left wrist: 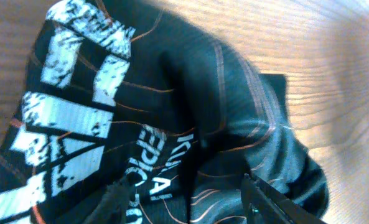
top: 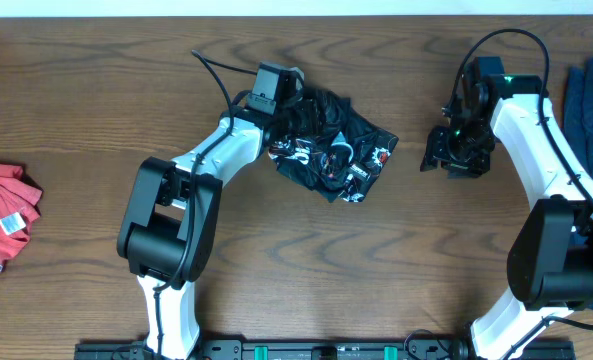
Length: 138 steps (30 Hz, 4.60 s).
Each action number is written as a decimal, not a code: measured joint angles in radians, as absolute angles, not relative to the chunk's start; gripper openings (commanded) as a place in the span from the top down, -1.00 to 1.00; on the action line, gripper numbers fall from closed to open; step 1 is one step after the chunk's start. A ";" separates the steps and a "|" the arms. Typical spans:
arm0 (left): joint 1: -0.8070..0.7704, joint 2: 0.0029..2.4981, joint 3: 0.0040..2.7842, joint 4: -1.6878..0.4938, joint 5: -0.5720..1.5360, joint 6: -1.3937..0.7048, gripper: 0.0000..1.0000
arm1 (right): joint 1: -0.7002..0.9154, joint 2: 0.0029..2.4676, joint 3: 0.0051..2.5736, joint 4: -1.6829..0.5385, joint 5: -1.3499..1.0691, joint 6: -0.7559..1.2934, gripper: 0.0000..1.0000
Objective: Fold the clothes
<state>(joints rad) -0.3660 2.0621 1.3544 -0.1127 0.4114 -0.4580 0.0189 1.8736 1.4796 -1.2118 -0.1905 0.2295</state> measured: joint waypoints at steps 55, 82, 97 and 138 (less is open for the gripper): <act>-0.512 2.062 1.426 0.014 0.509 -0.414 -0.52 | 0.019 1.874 1.480 -1.207 -0.191 0.229 -0.03; -0.539 2.191 1.446 0.005 0.493 -0.422 -0.52 | 0.019 1.874 1.480 -1.219 -0.191 0.229 -0.01; -0.426 1.835 1.465 -0.223 0.361 -0.303 -0.89 | 0.019 1.874 1.479 -1.219 -0.212 0.230 0.02; -0.217 2.200 1.459 -0.378 0.929 0.035 -0.98 | 0.019 1.874 1.479 -1.231 -0.255 0.230 0.21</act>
